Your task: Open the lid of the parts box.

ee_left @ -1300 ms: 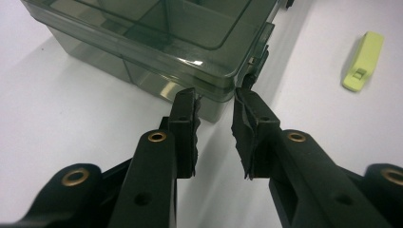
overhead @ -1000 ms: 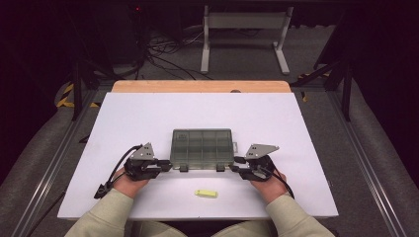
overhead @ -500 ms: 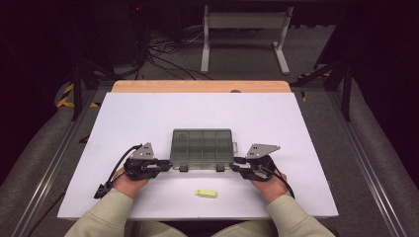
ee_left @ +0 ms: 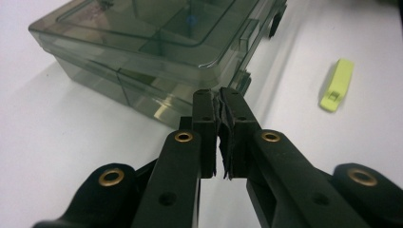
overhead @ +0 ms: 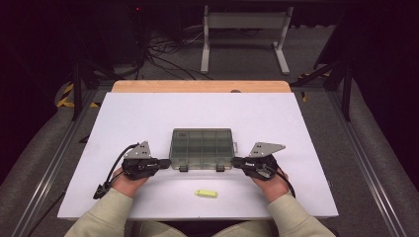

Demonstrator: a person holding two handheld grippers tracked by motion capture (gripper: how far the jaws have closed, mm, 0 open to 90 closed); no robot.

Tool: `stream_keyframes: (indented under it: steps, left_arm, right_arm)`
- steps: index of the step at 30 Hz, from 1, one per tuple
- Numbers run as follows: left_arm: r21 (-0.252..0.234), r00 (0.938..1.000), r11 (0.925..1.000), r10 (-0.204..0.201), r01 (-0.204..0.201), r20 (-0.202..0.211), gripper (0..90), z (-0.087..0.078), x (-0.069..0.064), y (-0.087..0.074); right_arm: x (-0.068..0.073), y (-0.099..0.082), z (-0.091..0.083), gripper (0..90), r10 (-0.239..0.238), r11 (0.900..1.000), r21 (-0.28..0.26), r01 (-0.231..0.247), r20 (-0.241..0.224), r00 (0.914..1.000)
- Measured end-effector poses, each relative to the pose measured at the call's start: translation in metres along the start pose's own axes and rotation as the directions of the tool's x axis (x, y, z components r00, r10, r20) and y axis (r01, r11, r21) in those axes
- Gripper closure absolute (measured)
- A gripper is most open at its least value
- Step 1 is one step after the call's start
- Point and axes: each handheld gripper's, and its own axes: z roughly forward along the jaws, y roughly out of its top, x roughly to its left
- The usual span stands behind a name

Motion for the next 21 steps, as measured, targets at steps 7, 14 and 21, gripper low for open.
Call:
stream_keyframes:
  steps: [7, 14, 21]
  left_arm:
    - [-0.061, 1.0000, 0.9981, -0.004, 0.005, 0.009, 86.4, -0.0012, 0.0019, 0.0009]
    - [-0.125, 0.9998, 0.9919, -0.021, 0.022, 0.007, 86.7, -0.0022, 0.0034, 0.0015]
    - [-0.175, 0.9991, 0.9838, -0.043, 0.041, -0.005, 86.9, -0.0015, 0.0028, 0.0029]
  right_arm:
    - [-0.0002, 0.0021, -0.0008, 84.9, 0.002, 0.9995, -0.030, -0.002, 0.005, 1.0000]
    - [-0.0028, 0.0045, -0.0018, 85.7, 0.017, 0.9968, -0.078, -0.016, 0.015, 0.9997]
    - [-0.0036, 0.0065, -0.0028, 85.8, 0.025, 0.9946, -0.101, -0.022, 0.027, 0.9993]
